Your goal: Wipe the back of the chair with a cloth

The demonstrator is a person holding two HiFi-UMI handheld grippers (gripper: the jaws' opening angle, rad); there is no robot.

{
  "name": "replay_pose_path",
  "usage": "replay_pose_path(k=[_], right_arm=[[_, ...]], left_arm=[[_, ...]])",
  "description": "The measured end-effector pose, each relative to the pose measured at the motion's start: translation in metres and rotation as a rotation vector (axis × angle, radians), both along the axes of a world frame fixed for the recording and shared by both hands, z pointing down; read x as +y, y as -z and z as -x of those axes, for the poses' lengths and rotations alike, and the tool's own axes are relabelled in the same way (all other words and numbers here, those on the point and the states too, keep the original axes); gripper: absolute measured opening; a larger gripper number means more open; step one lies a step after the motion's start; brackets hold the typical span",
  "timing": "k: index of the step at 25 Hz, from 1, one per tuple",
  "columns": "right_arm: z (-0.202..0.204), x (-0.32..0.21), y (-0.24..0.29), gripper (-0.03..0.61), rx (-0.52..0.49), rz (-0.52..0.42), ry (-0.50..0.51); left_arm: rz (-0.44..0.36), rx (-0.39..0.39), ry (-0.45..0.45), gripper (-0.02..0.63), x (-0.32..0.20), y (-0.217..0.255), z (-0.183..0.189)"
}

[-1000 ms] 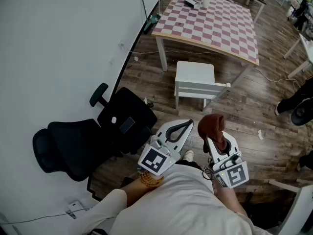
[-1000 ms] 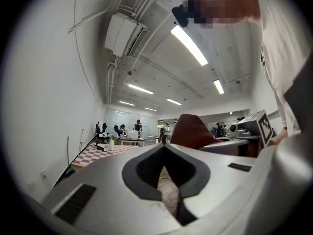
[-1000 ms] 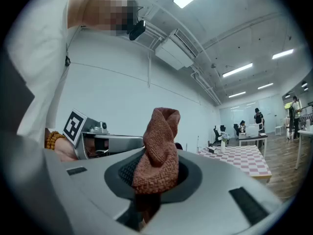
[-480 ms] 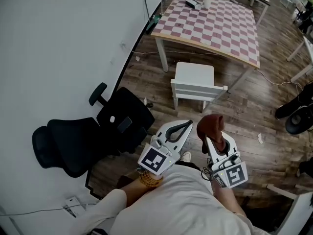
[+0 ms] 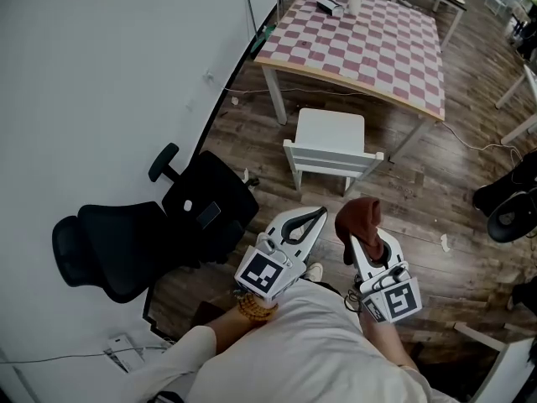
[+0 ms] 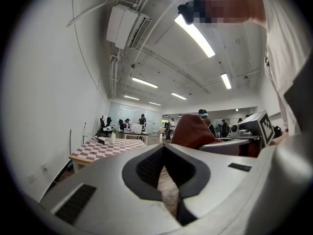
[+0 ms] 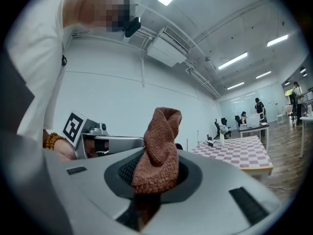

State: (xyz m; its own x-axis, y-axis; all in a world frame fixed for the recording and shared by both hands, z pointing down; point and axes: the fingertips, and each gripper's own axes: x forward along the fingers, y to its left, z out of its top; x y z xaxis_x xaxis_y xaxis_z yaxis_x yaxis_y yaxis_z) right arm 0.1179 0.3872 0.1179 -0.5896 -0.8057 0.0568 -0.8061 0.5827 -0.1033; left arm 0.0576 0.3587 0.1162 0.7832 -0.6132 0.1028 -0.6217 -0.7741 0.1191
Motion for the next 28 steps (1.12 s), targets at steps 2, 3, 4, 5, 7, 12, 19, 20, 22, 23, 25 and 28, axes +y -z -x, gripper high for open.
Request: replay_pose_path(k=[2, 3, 4, 5, 7, 12, 19, 20, 22, 23, 25, 28], right_arm=[[-0.001, -0.010, -0.003, 0.080, 0.002, 0.006, 0.001], [-0.001, -0.016, -0.004, 0.081, 0.004, 0.007, 0.001], [0.000, -0.022, -0.004, 0.080, 0.006, 0.007, 0.000], [0.001, -0.029, -0.005, 0.080, 0.008, 0.007, -0.001], [0.003, -0.046, -0.005, 0.080, 0.013, 0.008, -0.005], [0.017, -0.100, -0.012, 0.080, 0.030, 0.025, -0.015], [0.047, -0.189, -0.017, 0.080, 0.045, 0.062, -0.060], [0.052, -0.200, -0.018, 0.080, 0.048, 0.065, -0.063], [0.062, -0.220, -0.018, 0.080, 0.057, 0.065, -0.065], [0.066, -0.229, -0.018, 0.080, 0.060, 0.063, -0.064], [0.073, -0.246, -0.018, 0.081, 0.067, 0.062, -0.065], [0.081, -0.269, -0.020, 0.081, 0.075, 0.061, -0.076]], left_arm=[[-0.033, 0.004, 0.002, 0.020, -0.012, 0.000, 0.000], [-0.035, 0.007, 0.004, 0.020, -0.018, 0.001, 0.001], [-0.021, 0.009, 0.006, 0.020, -0.024, 0.000, 0.001], [-0.007, 0.010, 0.006, 0.020, -0.031, -0.001, 0.002], [-0.006, 0.004, 0.003, 0.020, -0.048, -0.006, 0.004], [-0.002, -0.015, -0.013, 0.020, -0.099, -0.012, 0.015], [0.004, -0.013, -0.072, 0.020, -0.178, -0.014, 0.038], [0.001, -0.010, -0.080, 0.020, -0.188, -0.013, 0.041], [-0.001, -0.003, -0.086, 0.020, -0.209, -0.013, 0.049], [-0.002, -0.003, -0.086, 0.020, -0.218, -0.013, 0.054], [-0.006, -0.003, -0.087, 0.020, -0.236, -0.014, 0.062], [-0.006, 0.000, -0.087, 0.020, -0.257, -0.015, 0.072]])
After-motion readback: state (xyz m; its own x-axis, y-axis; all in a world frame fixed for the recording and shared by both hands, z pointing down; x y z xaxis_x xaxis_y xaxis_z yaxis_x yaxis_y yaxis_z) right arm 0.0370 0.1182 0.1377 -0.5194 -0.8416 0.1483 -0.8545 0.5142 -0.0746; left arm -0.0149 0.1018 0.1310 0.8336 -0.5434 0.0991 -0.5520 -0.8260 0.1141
